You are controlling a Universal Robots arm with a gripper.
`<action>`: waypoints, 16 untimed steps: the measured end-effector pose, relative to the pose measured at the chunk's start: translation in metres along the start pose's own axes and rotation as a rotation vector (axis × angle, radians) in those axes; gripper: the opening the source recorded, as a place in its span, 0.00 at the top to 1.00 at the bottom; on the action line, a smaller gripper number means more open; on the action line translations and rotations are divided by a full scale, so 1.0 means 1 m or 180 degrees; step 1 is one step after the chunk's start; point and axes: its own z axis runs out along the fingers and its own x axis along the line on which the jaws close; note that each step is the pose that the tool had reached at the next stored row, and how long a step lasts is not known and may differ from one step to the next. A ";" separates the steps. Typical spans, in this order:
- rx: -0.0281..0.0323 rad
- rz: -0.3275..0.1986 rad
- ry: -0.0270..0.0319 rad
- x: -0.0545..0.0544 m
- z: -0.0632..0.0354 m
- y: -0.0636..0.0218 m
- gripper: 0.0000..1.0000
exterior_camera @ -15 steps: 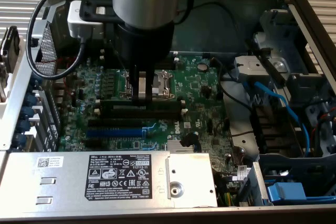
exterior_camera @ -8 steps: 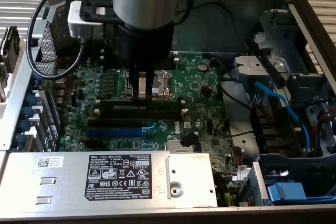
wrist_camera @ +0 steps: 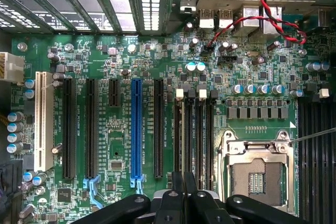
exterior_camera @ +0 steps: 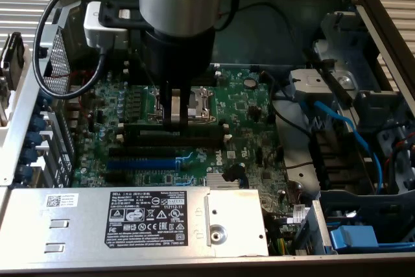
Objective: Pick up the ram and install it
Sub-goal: 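Insert the ram into the slot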
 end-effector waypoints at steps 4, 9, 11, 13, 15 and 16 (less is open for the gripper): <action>0.0000 0.0000 0.0000 0.000 0.0001 0.0000 0.88; 0.0000 -0.0004 0.0004 0.000 0.0001 0.0000 0.88; 0.0002 -0.0007 0.0007 -0.001 0.0001 0.0000 0.88; 0.0005 -0.0012 0.0009 -0.001 0.0002 0.0000 0.88; 0.0009 -0.0017 0.0016 -0.002 0.0002 0.0001 0.88; 0.0012 -0.0020 0.0019 -0.002 0.0002 0.0000 0.88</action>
